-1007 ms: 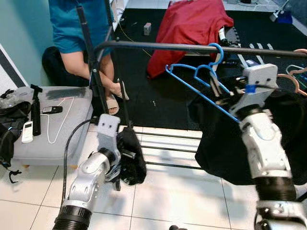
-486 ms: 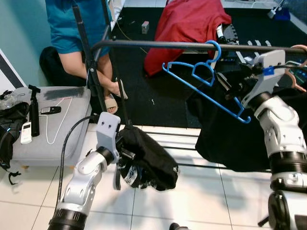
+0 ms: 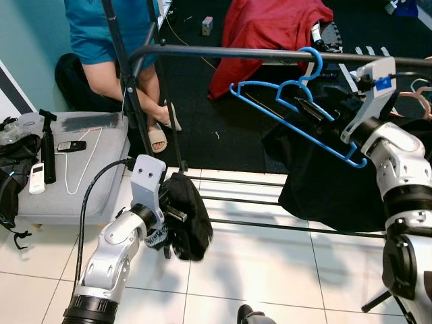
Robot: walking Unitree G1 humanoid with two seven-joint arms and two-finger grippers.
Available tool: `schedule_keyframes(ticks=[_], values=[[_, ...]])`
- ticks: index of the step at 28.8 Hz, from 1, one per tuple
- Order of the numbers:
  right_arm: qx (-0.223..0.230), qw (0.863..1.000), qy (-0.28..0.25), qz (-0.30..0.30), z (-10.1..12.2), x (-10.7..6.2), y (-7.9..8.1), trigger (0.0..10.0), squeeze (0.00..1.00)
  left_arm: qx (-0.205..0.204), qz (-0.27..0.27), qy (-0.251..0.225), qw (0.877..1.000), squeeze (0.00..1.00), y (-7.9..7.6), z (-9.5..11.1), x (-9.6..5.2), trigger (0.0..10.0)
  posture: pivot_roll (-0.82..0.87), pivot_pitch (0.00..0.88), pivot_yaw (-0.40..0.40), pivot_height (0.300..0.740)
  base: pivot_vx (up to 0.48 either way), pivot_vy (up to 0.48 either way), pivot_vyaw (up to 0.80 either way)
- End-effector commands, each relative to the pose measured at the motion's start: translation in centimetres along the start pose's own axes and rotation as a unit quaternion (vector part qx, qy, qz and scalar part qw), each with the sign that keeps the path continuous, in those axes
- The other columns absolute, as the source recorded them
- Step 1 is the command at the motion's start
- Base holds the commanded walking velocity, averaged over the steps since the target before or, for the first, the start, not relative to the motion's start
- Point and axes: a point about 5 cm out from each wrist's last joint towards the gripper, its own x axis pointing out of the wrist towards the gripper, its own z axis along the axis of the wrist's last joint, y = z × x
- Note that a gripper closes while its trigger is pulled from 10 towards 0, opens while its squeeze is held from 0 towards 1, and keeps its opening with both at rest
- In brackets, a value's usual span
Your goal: Hang hanger
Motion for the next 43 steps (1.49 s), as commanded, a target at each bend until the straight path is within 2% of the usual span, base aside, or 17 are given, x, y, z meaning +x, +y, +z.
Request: schedule_keyframes(ticks=[1,6,12,14,15,16,38,43], values=[[-0.013,1.0,0.006,0.002,0.4,-0.1,-0.4,10.0,0.0,0.006,0.004,-0.002,1.0,0.0,0.4,0.2,-0.5,10.0,-0.06,0.256,0.007,0.74,0.0,0.0,0.0],[-0.041,0.998,0.047,0.022,1.5,0.6,-0.8,10.0,0.0,0.002,0.001,0.001,1.0,0.0,0.2,0.3,-0.6,10.0,-0.06,0.261,0.0,0.74,0.0,0.0,0.0],[-0.052,0.997,0.057,0.028,2.0,0.8,-0.9,10.0,0.0,0.0,-0.001,0.002,1.0,0.0,0.1,0.3,-0.6,10.0,-0.06,0.261,-0.003,0.74,0.0,0.0,0.0],[-0.053,0.997,0.058,0.025,2.2,0.9,-1.0,3.8,0.0,0.0,-0.002,0.003,1.0,0.0,0.0,0.3,-0.6,10.0,-0.06,0.259,-0.003,0.74,0.0,0.0,0.0],[-0.053,0.997,0.058,0.025,2.2,0.9,-1.0,3.8,0.0,0.0,-0.002,0.003,1.0,0.0,0.0,0.3,-0.6,10.0,-0.06,0.259,-0.003,0.74,0.0,0.0,0.0],[-0.052,0.996,0.061,0.026,2.3,0.9,-1.1,0.0,0.0,0.0,-0.003,0.004,1.0,0.0,0.0,0.3,-0.6,10.0,-0.06,0.258,-0.004,0.74,0.0,0.0,0.0],[-0.066,0.995,0.073,0.032,3.1,0.9,-1.5,0.0,0.0,0.004,-0.007,0.002,1.0,0.0,-0.1,0.6,0.0,10.0,-0.07,0.228,-0.004,0.74,0.0,0.0,0.0],[-0.08,0.995,0.051,0.038,4.2,1.2,-1.4,0.0,0.0,0.009,-0.008,-0.004,1.0,0.0,0.0,0.7,0.2,10.0,-0.08,0.19,-0.009,0.74,0.0,0.0,0.0]])
